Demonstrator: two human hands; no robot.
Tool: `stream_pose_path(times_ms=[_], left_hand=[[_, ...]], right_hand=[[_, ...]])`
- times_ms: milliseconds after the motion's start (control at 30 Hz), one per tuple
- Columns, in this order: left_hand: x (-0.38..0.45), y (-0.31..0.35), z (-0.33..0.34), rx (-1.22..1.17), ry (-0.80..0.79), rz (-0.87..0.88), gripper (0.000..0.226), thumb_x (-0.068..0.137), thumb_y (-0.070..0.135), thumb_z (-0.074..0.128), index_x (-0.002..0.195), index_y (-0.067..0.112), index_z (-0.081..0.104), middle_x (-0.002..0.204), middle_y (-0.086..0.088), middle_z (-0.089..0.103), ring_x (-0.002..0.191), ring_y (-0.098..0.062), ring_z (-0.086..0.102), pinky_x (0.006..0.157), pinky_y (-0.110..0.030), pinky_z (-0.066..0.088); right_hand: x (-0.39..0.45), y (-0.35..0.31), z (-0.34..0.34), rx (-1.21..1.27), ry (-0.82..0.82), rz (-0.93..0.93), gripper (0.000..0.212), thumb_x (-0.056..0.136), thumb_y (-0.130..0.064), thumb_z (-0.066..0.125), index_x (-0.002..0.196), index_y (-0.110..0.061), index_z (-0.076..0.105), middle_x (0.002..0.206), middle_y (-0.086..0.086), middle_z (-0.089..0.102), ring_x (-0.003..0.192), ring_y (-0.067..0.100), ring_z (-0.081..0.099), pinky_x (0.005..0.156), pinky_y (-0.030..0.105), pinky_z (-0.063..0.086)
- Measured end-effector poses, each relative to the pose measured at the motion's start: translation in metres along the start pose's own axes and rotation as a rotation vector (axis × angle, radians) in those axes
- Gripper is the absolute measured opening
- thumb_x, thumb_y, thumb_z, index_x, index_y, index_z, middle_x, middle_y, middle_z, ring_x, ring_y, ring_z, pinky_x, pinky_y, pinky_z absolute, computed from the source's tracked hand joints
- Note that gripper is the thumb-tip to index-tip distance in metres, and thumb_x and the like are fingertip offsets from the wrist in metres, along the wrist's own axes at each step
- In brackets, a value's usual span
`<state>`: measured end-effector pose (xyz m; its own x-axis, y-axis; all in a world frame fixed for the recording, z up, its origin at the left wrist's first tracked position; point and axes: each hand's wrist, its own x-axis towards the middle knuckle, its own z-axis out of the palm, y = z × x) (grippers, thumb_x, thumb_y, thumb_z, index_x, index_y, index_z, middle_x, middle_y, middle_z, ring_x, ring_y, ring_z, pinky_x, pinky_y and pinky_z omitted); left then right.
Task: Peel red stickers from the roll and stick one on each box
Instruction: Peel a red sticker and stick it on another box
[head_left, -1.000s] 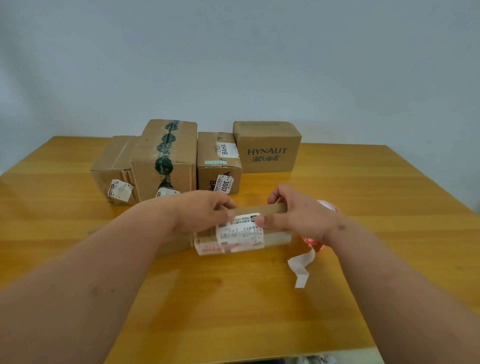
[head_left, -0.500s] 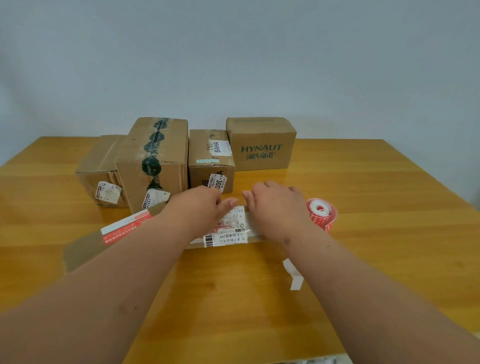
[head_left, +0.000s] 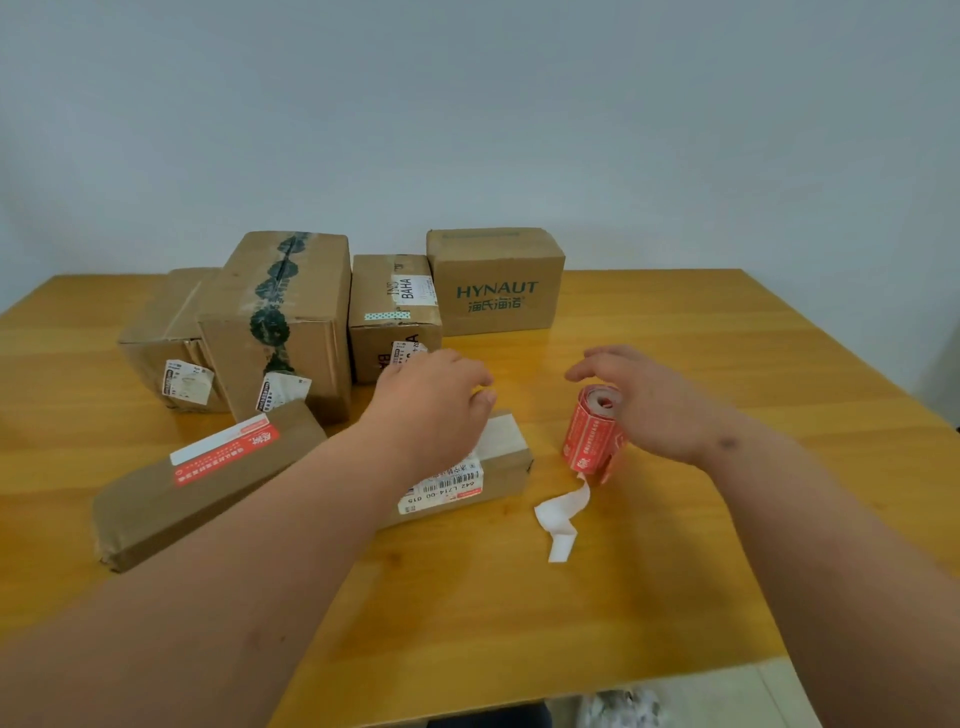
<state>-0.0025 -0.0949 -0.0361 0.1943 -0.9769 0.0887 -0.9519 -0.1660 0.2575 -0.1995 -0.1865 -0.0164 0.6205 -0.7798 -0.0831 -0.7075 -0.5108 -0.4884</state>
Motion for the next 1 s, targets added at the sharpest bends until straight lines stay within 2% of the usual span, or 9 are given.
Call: stream_pose_path(times_ms=[100, 167, 267, 367, 467, 567, 667, 833, 1000], left_hand=[[-0.001, 0.02, 0.006, 0.002, -0.031, 0.03, 0.035, 0.101, 0.037, 0.038, 0.134, 0.033, 0.051, 0.137, 0.007, 0.051, 0.129, -0.017, 0.043, 0.106, -0.041, 0.03], [-0.003, 0.029, 0.012, -0.007, -0.043, 0.038, 0.035, 0.102, 0.034, 0.038, 0.134, 0.034, 0.05, 0.137, 0.008, 0.051, 0.13, -0.016, 0.042, 0.107, -0.041, 0.03], [-0.008, 0.042, 0.019, -0.041, -0.012, 0.057, 0.035, 0.101, 0.03, 0.039, 0.134, 0.034, 0.05, 0.137, 0.009, 0.051, 0.131, -0.016, 0.041, 0.109, -0.041, 0.029], [-0.011, 0.056, 0.022, -0.083, 0.015, 0.089, 0.033, 0.1, 0.033, 0.044, 0.131, 0.032, 0.051, 0.132, 0.01, 0.052, 0.128, -0.015, 0.043, 0.11, -0.04, 0.027], [-0.014, 0.066, 0.027, -0.088, 0.003, 0.135, 0.037, 0.094, 0.049, 0.049, 0.127, 0.032, 0.052, 0.123, 0.01, 0.057, 0.12, -0.014, 0.048, 0.107, -0.039, 0.029], [-0.012, 0.071, 0.031, -0.082, -0.001, 0.098, 0.043, 0.091, 0.054, 0.053, 0.127, 0.031, 0.051, 0.123, 0.01, 0.058, 0.119, -0.014, 0.049, 0.105, -0.039, 0.03], [-0.006, 0.074, 0.035, -0.093, 0.002, 0.028, 0.045, 0.09, 0.052, 0.057, 0.128, 0.03, 0.049, 0.125, 0.01, 0.057, 0.119, -0.015, 0.051, 0.103, -0.04, 0.03], [0.002, 0.083, 0.04, -0.186, -0.009, -0.044, 0.011, 0.09, 0.044, 0.054, 0.09, 0.033, 0.055, 0.091, 0.012, 0.066, 0.094, -0.011, 0.059, 0.083, -0.034, 0.025], [0.003, 0.081, 0.039, -0.224, -0.017, -0.047, 0.011, 0.093, 0.035, 0.052, 0.089, 0.028, 0.06, 0.08, 0.01, 0.065, 0.087, -0.012, 0.057, 0.082, -0.034, 0.025]], right_hand=[[-0.004, 0.002, 0.006, -0.124, -0.109, -0.022, 0.067, 0.087, 0.009, 0.04, 0.137, -0.035, 0.044, 0.154, -0.008, 0.022, 0.135, 0.019, 0.035, 0.095, 0.027, 0.043], [-0.005, 0.003, 0.007, -0.126, -0.109, -0.051, 0.059, 0.091, 0.003, 0.039, 0.138, -0.031, 0.045, 0.153, -0.005, 0.027, 0.136, 0.018, 0.035, 0.101, 0.024, 0.035], [-0.006, 0.005, 0.002, -0.021, -0.037, -0.011, 0.044, 0.099, -0.011, 0.037, 0.139, -0.023, 0.047, 0.149, 0.001, 0.037, 0.133, 0.018, 0.038, 0.096, 0.016, 0.028], [-0.005, 0.01, -0.004, 0.246, 0.051, 0.185, 0.042, 0.095, -0.011, 0.04, 0.135, -0.024, 0.05, 0.142, 0.004, 0.046, 0.119, 0.023, 0.051, 0.101, 0.033, 0.043], [-0.009, 0.015, -0.008, 0.246, 0.039, 0.286, 0.045, 0.094, -0.006, 0.038, 0.135, -0.022, 0.048, 0.139, 0.007, 0.045, 0.106, 0.027, 0.058, 0.089, 0.041, 0.054], [-0.013, 0.02, -0.005, 0.084, 0.058, 0.17, 0.044, 0.093, -0.008, 0.043, 0.133, -0.024, 0.048, 0.141, 0.006, 0.039, 0.113, 0.025, 0.052, 0.088, 0.033, 0.047], [-0.016, 0.022, 0.001, 0.06, 0.107, 0.011, 0.025, 0.089, -0.023, 0.059, 0.114, -0.027, 0.055, 0.129, -0.001, 0.04, 0.105, 0.017, 0.051, 0.078, 0.021, 0.04], [-0.015, 0.022, 0.01, -0.001, 0.15, -0.161, 0.026, 0.081, 0.003, 0.059, 0.084, -0.022, 0.052, 0.116, 0.002, 0.044, 0.09, 0.007, 0.046, 0.07, -0.003, 0.032], [-0.016, 0.026, 0.011, -0.042, 0.153, -0.15, 0.017, 0.08, -0.002, 0.067, 0.083, -0.017, 0.06, 0.121, 0.0, 0.043, 0.103, 0.011, 0.045, 0.076, 0.002, 0.029]])
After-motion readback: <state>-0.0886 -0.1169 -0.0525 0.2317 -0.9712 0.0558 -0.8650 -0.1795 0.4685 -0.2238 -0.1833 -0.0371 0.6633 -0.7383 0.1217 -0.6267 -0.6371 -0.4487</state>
